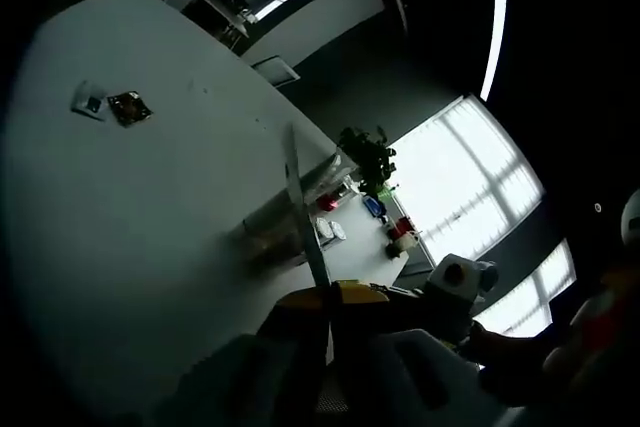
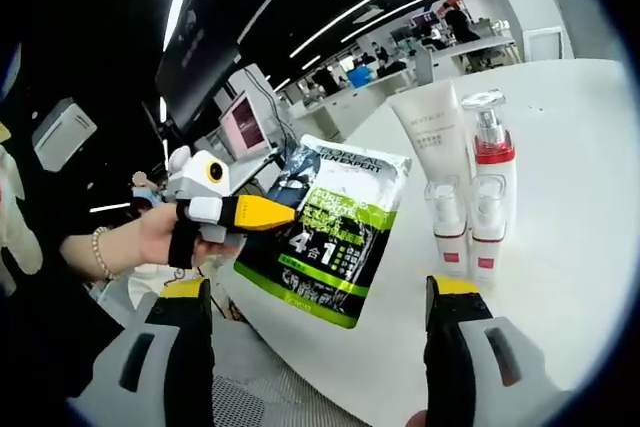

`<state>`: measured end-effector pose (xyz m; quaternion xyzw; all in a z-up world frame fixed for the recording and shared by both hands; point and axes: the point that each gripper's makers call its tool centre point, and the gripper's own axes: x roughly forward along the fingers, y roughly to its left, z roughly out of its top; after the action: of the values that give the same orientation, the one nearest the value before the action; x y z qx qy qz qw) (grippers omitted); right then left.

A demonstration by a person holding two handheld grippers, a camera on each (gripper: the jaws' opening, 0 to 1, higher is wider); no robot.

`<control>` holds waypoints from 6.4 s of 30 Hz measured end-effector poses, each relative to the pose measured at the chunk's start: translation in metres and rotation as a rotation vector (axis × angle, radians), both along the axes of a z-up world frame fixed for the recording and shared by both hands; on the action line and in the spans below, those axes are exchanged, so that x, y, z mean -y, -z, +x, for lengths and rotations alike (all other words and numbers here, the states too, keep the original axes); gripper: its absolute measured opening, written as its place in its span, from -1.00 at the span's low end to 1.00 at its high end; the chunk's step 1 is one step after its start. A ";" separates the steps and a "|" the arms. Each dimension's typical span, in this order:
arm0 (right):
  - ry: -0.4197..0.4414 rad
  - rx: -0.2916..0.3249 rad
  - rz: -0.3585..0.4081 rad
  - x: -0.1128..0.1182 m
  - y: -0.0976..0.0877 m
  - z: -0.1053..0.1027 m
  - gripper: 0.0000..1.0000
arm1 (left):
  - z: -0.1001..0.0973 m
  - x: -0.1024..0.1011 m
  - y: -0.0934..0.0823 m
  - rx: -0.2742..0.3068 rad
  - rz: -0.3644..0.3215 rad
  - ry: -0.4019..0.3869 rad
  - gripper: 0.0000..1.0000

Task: Arrange the skincare products in the storage area until every visible bottle or jar stands upright without overlapping.

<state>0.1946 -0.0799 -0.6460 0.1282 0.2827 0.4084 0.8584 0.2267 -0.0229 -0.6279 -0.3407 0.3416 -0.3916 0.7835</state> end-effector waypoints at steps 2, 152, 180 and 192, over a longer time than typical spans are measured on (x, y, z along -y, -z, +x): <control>0.000 -0.005 -0.014 0.003 0.004 0.000 0.81 | 0.001 0.000 0.005 -0.009 0.003 0.000 -1.00; 0.080 -0.006 -0.157 0.074 0.031 -0.004 0.99 | -0.027 -0.074 0.100 0.027 0.717 -0.054 0.40; 0.075 0.018 -0.151 0.076 0.031 -0.002 0.99 | -0.047 -0.103 0.075 0.037 0.729 -0.196 0.88; 0.077 0.032 -0.142 0.075 0.028 0.000 0.99 | -0.044 -0.110 0.074 0.037 0.749 -0.211 0.98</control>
<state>0.1948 -0.1550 -0.6743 0.0713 0.2921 0.3561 0.8848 0.1830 0.0868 -0.7019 -0.0572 0.4096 -0.1630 0.8958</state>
